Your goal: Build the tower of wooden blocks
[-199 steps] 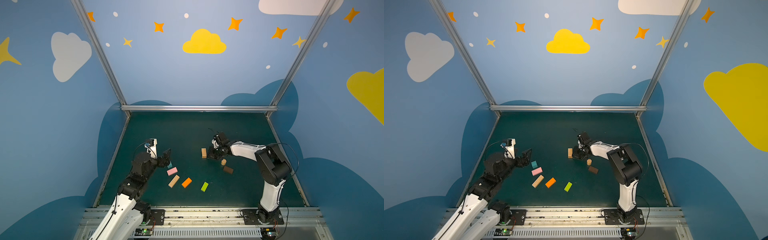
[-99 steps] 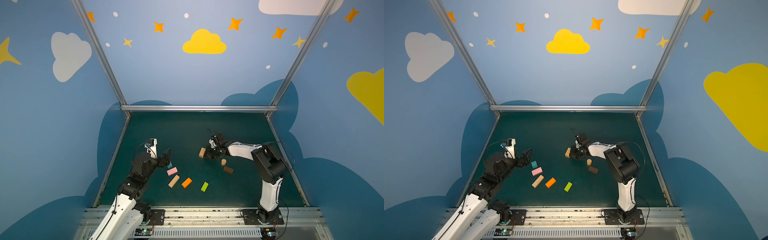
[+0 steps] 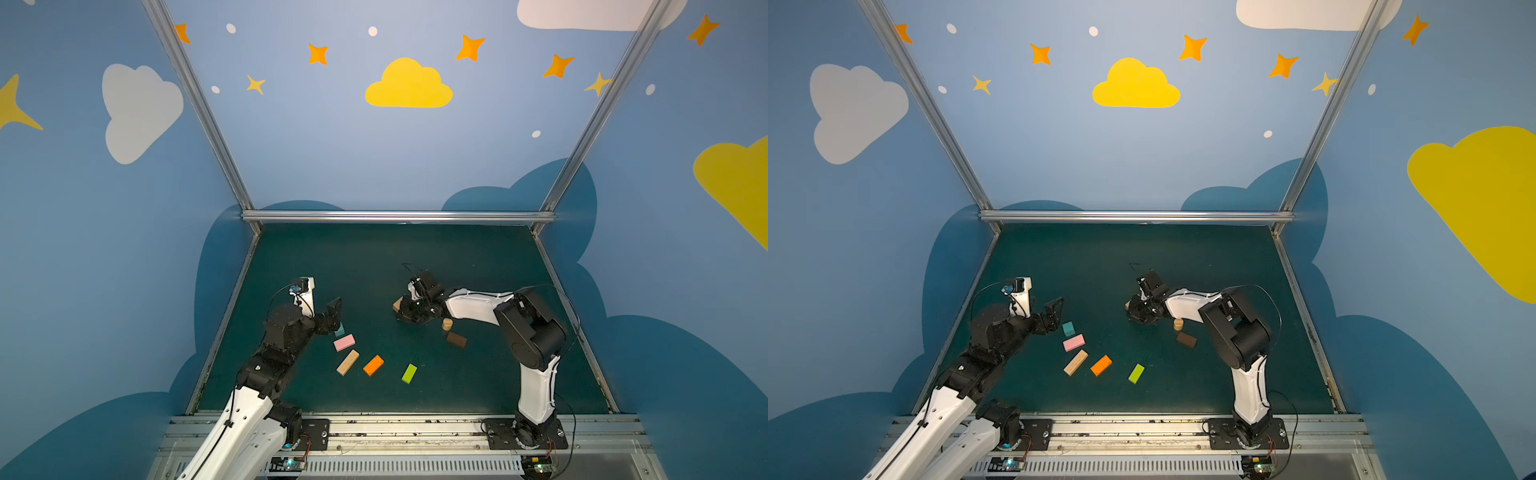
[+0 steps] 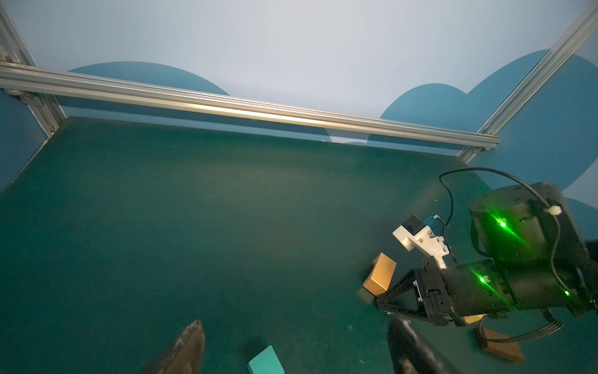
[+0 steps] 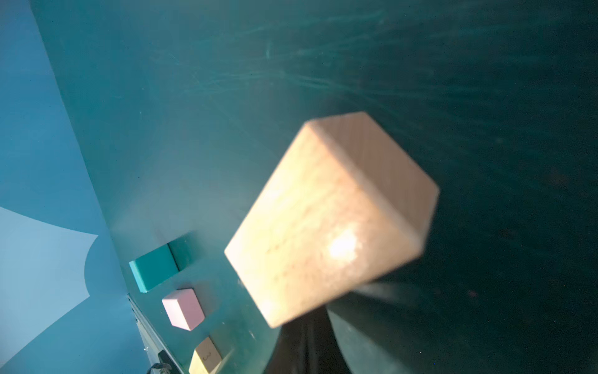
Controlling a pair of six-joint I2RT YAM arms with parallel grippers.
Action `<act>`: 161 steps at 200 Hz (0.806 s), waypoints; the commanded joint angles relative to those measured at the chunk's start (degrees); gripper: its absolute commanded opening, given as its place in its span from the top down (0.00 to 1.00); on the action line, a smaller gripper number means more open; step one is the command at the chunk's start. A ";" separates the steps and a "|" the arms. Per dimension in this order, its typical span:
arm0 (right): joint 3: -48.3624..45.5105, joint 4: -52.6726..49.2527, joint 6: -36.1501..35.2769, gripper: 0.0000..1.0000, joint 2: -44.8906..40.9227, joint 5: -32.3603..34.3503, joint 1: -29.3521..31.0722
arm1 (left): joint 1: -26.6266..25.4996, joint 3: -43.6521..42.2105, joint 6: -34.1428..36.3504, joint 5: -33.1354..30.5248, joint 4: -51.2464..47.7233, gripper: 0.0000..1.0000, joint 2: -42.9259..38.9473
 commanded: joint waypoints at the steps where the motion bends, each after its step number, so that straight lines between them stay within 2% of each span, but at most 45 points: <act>1: 1.25 -0.86 1.78 1.00 2.63 3.16 0.74 | -0.25 0.24 0.17 -0.76 0.47 0.12 -0.13; 161: 9.08 -2.67 3.10 1.00 3.82 7.21 2.24 | -0.27 0.21 0.53 -1.02 0.56 0.12 0.09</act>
